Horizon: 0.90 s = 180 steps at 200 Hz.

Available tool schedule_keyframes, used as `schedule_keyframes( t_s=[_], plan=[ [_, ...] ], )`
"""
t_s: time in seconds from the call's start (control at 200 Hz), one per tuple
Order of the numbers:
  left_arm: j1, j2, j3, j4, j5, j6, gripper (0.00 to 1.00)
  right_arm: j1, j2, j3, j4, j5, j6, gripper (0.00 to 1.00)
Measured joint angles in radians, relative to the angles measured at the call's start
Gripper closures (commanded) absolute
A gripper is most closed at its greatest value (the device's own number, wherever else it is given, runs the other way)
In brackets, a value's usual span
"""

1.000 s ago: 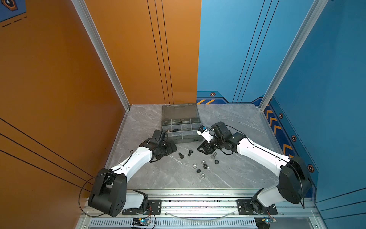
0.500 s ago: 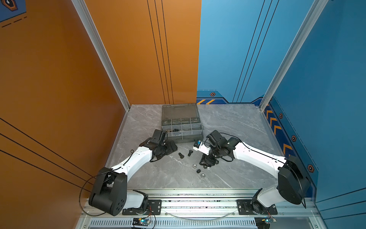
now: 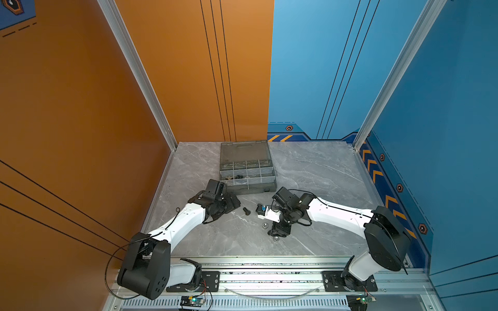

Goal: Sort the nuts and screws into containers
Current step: 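Lower the right gripper over the black hex nut in the pile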

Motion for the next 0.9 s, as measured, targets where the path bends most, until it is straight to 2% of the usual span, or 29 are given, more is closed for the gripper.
schedule_keyframes(
  t_s=[0.511, 0.901],
  plan=[
    [0.011, -0.009, -0.013, 0.004, 0.0, -0.008, 0.02, 0.032, 0.054, 0.0, 0.039, 0.077, -0.042, 0.46],
    [0.017, -0.009, -0.013, 0.005, 0.0, -0.008, 0.02, 0.048, 0.121, 0.0, 0.053, 0.086, -0.052, 0.48]
  ],
)
